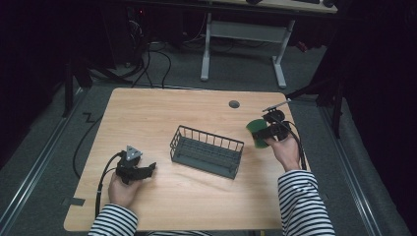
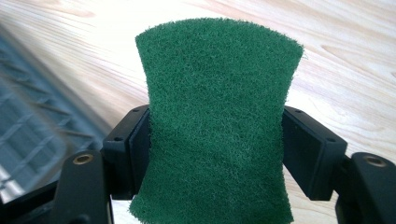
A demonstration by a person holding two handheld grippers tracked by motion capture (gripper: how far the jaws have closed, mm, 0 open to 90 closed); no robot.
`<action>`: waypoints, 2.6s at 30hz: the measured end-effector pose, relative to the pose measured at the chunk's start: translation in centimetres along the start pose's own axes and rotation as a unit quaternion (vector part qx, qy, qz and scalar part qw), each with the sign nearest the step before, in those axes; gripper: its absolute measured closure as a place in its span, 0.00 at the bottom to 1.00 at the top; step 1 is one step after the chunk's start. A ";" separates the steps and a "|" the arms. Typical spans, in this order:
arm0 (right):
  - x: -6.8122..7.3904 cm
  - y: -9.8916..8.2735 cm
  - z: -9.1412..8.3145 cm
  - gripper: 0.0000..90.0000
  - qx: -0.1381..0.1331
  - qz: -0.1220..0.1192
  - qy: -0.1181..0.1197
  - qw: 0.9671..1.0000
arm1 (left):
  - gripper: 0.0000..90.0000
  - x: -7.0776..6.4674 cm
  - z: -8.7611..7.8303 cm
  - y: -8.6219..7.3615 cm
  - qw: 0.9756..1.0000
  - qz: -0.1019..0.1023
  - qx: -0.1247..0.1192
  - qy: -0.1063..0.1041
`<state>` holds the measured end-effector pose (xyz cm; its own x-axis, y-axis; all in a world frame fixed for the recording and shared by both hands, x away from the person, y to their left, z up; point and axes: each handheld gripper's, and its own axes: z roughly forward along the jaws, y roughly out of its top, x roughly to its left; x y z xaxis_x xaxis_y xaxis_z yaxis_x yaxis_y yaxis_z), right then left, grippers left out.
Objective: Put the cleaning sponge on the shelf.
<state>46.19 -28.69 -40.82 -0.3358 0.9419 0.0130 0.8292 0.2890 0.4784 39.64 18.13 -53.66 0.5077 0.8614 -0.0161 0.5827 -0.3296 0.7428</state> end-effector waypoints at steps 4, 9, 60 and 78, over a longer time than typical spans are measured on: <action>0.7 -0.2 -1.0 0.34 -0.016 -0.011 0.012 1.000 | 0.31 0.0 0.0 0.0 1.000 0.000 0.000 0.000; 1.5 -0.6 -2.3 0.34 -0.031 -0.028 0.022 0.999 | 0.31 0.0 0.0 0.0 1.000 0.000 0.000 0.000; 13.3 1.1 0.1 0.34 -0.018 -0.181 0.037 0.983 | 0.31 0.0 0.0 0.0 1.000 0.000 0.000 0.000; 14.1 0.4 0.9 0.34 -0.007 -0.199 0.008 0.980 | 0.31 0.0 0.0 0.0 1.000 0.000 0.000 0.001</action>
<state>42.23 -15.18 -41.22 -0.6386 0.7519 -0.1635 0.6243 0.6305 0.4612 39.62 18.10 -53.66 0.5072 0.8617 -0.0150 0.5830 -0.3303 0.7423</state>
